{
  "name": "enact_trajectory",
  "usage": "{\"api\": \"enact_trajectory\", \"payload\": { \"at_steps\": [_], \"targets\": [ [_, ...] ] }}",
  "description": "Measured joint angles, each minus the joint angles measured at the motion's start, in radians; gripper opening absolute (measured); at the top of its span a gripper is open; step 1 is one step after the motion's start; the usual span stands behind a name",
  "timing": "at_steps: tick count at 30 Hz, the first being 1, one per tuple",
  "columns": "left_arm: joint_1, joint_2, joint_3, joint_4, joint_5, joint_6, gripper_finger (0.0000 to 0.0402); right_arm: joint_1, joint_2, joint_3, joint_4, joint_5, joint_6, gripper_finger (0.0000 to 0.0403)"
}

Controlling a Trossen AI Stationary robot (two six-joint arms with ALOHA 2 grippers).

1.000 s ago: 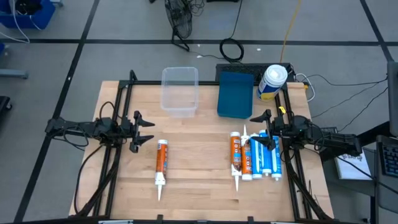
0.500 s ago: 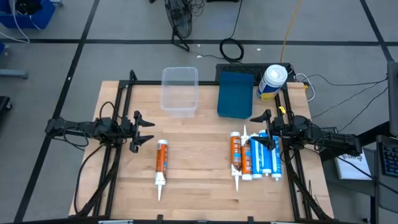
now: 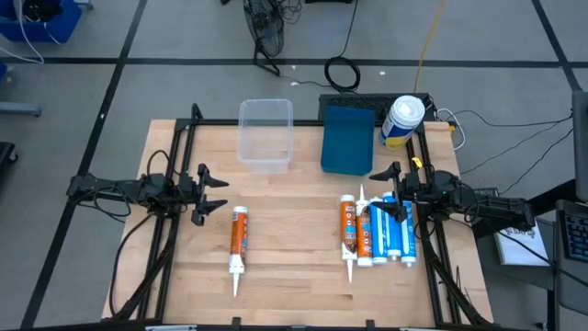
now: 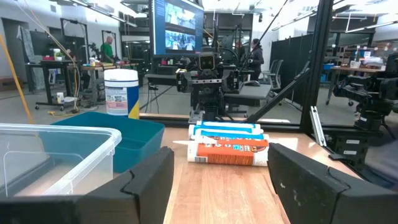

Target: Pick & place silicon tubes, Sealant and Lysol wipes

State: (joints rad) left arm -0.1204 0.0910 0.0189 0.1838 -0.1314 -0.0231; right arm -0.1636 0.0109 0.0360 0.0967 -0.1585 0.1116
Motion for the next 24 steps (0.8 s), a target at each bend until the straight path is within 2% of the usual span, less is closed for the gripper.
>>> {"api": "enact_trajectory", "payload": {
  "at_steps": [17, 19, 24],
  "targets": [
    [0.000, 0.000, 0.000, 0.000, 0.000, 0.000, 0.0255, 0.000, 0.000, 0.000, 0.003, 0.000, 0.001, 0.0391],
    [0.000, 0.000, 0.000, 0.000, 0.000, 0.000, 0.0255, 0.000, 0.000, 0.000, 0.014, -0.001, 0.048, 0.0391],
    [0.000, 0.000, 0.000, 0.000, 0.000, 0.000, 0.0255, 0.000, 0.000, 0.000, 0.022, 0.025, 0.289, 0.0391]
  ]
}}
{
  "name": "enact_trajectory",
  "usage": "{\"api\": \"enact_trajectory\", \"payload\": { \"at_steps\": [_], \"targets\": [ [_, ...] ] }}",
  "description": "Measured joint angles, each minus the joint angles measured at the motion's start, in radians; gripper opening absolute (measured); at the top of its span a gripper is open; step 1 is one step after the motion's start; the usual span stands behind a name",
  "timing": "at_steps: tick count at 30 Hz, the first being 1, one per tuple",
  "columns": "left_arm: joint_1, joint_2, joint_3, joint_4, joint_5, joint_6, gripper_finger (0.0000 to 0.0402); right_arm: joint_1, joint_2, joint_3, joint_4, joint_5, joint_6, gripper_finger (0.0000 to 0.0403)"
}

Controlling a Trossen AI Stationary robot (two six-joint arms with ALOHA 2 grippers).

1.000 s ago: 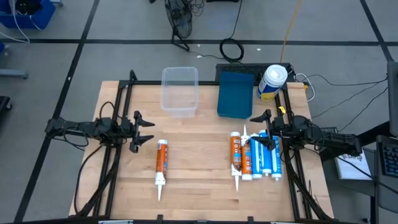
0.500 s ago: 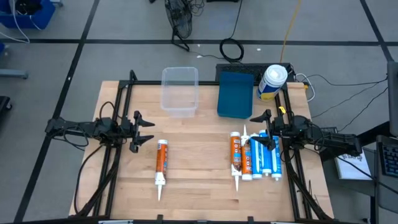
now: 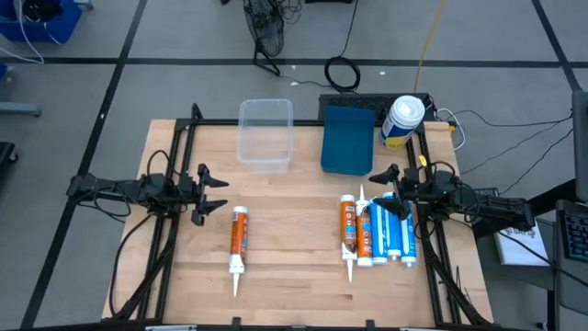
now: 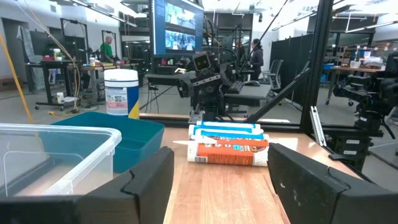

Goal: Pick & place silicon tubes, Sealant and Lysol wipes
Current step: Put the left blue sealant into the transparent bin

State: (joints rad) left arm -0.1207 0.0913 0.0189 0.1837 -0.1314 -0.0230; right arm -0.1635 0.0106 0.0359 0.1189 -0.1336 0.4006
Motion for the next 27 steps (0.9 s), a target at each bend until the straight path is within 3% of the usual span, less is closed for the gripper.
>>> {"api": "enact_trajectory", "payload": {
  "at_steps": [6, 24, 27],
  "targets": [
    [0.000, 0.000, 0.000, 0.000, 0.000, 0.000, 0.0255, 0.000, 0.000, 0.000, 0.062, 0.083, 0.033, 0.0391],
    [0.000, 0.000, 0.000, 0.000, 0.000, 0.000, 0.0255, 0.000, 0.000, 0.000, 0.088, 0.084, 0.007, 0.0391],
    [0.000, 0.000, 0.000, 0.000, 0.000, 0.000, 0.0255, 0.000, 0.000, 0.000, 0.089, 0.083, 0.075, 0.0391]
  ]
}}
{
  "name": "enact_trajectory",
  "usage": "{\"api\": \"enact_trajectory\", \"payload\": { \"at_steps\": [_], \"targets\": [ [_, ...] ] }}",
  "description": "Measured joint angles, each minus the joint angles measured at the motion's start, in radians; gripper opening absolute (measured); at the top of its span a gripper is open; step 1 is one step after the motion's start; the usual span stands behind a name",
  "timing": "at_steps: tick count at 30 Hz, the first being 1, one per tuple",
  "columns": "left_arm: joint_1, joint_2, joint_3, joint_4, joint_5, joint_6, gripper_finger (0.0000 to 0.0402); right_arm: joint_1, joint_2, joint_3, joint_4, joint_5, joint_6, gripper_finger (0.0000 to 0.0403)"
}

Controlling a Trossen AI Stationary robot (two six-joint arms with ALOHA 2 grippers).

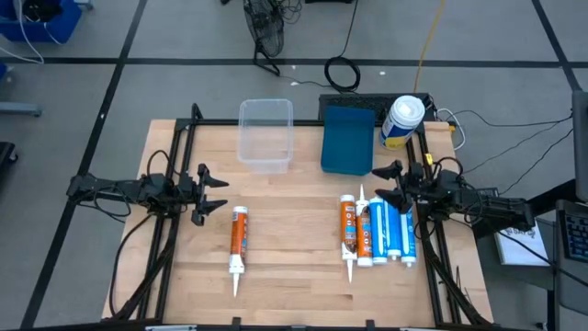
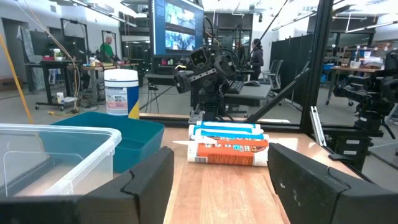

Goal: Pick & place silicon tubes, Sealant and Lysol wipes
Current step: Put the left blue sealant into the transparent bin

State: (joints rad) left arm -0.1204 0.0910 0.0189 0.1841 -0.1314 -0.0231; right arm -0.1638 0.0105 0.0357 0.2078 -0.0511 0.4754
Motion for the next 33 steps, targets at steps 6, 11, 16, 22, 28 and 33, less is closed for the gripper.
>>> {"api": "enact_trajectory", "payload": {
  "at_steps": [6, 11, 16, 22, 28, 33],
  "targets": [
    [0.000, 0.000, 0.000, 0.000, 0.000, 0.000, 0.0255, 0.000, 0.000, 0.000, 0.006, 0.051, 0.189, 0.0391],
    [0.000, 0.000, 0.000, 0.000, 0.000, 0.000, 0.0255, 0.000, 0.000, 0.000, 0.006, 0.051, 0.193, 0.0391],
    [0.000, 0.000, 0.000, 0.000, 0.000, 0.000, 0.0255, 0.000, 0.004, 0.000, 0.005, 0.109, 0.141, 0.0391],
    [0.000, 0.000, 0.000, 0.000, 0.000, 0.000, 0.0255, 0.003, 0.049, 0.000, 0.063, 0.040, 0.099, 0.0391],
    [0.000, 0.000, 0.000, 0.000, 0.000, 0.000, 0.0255, 0.063, 0.284, 0.100, 0.045, -0.006, 0.076, 0.0391],
    [0.000, 0.000, 0.000, 0.000, 0.000, 0.000, 0.0255, 0.116, 0.599, 0.416, -0.417, 0.096, 0.041, 0.0391]
  ]
}}
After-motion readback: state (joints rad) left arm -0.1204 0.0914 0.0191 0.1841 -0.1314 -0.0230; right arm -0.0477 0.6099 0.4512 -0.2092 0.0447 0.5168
